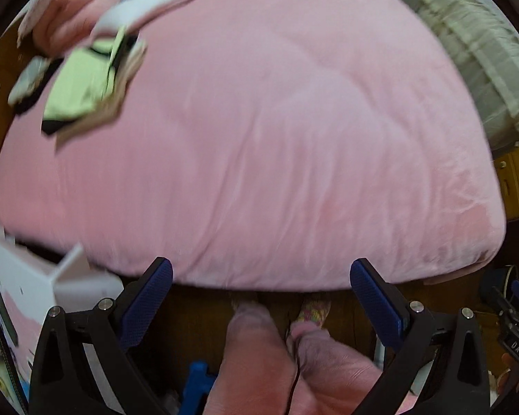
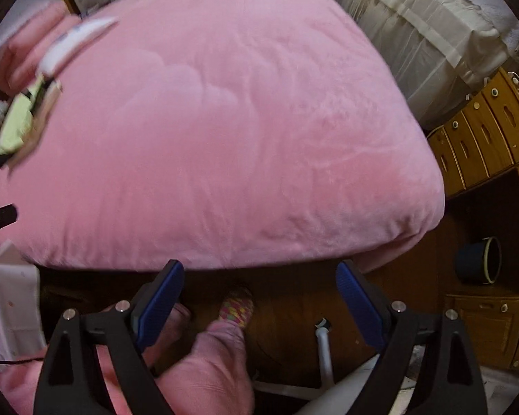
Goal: Fold large clothes
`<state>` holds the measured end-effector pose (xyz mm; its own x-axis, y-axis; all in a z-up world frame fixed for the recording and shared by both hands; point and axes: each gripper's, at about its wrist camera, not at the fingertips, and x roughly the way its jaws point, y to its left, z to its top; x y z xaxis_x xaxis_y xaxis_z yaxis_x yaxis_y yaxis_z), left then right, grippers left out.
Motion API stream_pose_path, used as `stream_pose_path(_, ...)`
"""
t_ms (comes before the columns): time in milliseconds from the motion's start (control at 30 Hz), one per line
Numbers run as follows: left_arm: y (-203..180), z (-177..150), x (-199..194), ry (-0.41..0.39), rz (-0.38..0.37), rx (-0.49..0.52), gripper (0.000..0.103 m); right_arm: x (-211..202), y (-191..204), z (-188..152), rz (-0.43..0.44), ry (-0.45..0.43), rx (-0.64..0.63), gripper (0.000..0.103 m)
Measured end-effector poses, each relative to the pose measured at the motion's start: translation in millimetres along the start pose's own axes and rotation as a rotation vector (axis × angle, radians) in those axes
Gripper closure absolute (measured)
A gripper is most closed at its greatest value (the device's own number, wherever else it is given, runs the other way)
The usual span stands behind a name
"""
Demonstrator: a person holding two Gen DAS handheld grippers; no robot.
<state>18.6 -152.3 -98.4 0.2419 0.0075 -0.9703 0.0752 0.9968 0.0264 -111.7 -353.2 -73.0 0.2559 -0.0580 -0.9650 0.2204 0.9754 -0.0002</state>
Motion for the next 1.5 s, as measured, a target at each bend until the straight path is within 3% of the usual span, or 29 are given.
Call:
stream_pose_path(200, -12, 14, -40, -0.049, -0.071, -0.016, 0.001, -44, 22, 28, 0.079, -0.008, 0.022, 0.013)
stream_pose_path(267, -14, 6, -43, -0.031, -0.045, -0.024, 0.001, -49, 33, 29, 0.11, 0.002, 0.013, 0.013)
stream_pose_path(367, -9, -14, -43, -0.065, -0.008, -0.058, 0.001, -51, 56, 25, 0.122, 0.002, -0.032, 0.013)
stream_pose_path(467, -10, -31, -41, -0.093, -0.021, -0.053, 0.001, -50, 76, 14, 0.136, -0.005, -0.071, 0.013)
stream_pose_path(567, -6, -36, -44, -0.099, 0.002, -0.023, 0.001, -53, 87, 20, 0.157, -0.008, -0.087, 0.013)
stream_pose_path(667, 7, -34, -57, -0.159, 0.004, -0.049, 0.001, -66, 95, 29, 0.099, -0.087, -0.087, 0.013)
stream_pose_path(867, 17, -34, -72, -0.228, 0.024, -0.065, 0.001, -69, 111, 37, 0.126, -0.114, -0.13, 0.013)
stream_pose_path(1100, 15, -34, -69, -0.213, 0.011, -0.066, 0.001, -75, 122, 36, 0.117, -0.15, -0.188, 0.012)
stream_pose_path(1167, 11, -34, -67, -0.206, 0.002, -0.056, 0.001, -76, 124, 34, 0.117, -0.154, -0.194, 0.0)
stream_pose_path(1500, 4, -33, -65, -0.196, -0.022, -0.013, 0.001, -80, 114, 32, 0.111, -0.172, -0.152, 0.0)
